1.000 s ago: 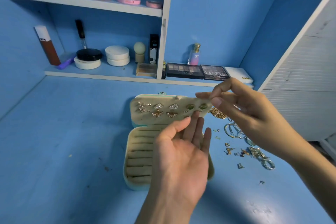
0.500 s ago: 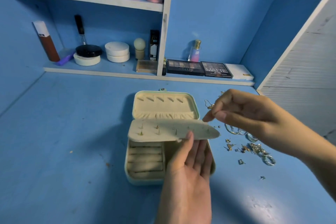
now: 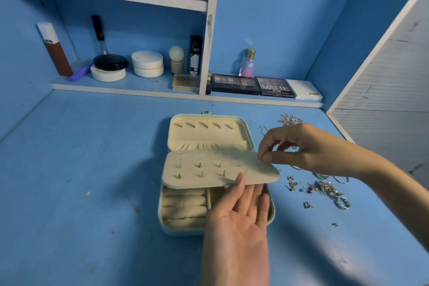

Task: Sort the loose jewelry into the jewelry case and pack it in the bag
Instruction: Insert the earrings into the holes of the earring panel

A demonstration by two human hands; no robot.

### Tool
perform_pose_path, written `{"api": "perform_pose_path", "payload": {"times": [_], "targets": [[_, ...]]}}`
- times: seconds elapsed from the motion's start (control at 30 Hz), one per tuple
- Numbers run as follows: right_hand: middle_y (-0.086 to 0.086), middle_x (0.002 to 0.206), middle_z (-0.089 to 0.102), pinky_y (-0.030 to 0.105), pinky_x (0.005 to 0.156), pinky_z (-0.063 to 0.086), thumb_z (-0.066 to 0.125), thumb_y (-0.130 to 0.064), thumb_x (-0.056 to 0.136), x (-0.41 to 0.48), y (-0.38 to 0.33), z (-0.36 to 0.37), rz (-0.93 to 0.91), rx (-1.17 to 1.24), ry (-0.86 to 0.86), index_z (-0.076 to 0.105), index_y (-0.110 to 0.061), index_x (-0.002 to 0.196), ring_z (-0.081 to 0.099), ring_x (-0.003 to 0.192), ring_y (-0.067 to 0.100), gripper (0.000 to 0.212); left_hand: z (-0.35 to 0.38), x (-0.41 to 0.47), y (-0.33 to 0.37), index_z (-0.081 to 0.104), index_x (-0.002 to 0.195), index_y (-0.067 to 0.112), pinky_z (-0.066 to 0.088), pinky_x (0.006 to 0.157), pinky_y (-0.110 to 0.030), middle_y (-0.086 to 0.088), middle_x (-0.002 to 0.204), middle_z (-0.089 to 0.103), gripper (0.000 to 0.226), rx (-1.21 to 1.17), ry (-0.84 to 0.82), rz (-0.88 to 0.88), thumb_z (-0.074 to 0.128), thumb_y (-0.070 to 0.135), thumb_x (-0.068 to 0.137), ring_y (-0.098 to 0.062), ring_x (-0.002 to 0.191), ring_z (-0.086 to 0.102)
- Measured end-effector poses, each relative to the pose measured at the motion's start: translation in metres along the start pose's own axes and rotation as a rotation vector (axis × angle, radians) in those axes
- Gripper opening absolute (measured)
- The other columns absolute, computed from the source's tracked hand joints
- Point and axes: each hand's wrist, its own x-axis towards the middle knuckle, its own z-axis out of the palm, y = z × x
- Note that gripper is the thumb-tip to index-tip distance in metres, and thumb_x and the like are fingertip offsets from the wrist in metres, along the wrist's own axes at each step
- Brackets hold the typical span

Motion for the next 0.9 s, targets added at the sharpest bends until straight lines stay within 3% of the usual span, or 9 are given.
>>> {"api": "perform_pose_path", "payload": {"times": [0.47, 0.9], "targets": [[-0.015, 0.086, 0.07, 0.025, 0.076, 0.05, 0.064, -0.013, 0.087, 0.001, -0.001, 0.003, -0.051, -0.069, 0.039, 0.07, -0.022, 0.09, 0.063, 0.083, 0.005, 0.012, 0.006, -0.005, 0.003, 0.078, 0.064, 0.009, 0.044, 0.088, -0.03, -0.01, 0.099, 0.074, 0.021, -0.051, 0.019, -0.025, 0.059, 0.016, 0.07, -0.017, 0.102, 0.064], [-0.016, 0.089, 0.067, 0.02, 0.077, 0.05, 0.066, -0.019, 0.086, 0.009, -0.008, -0.003, -0.065, -0.17, -0.092, 0.069, -0.029, 0.086, 0.061, 0.082, 0.005, 0.01, 0.006, -0.005, 0.003, 0.078, 0.064, 0.01, 0.044, 0.089, -0.03, -0.01, 0.099, 0.074, 0.02, -0.085, 0.025, -0.036, 0.06, 0.016, 0.069, -0.017, 0.103, 0.063]]}}
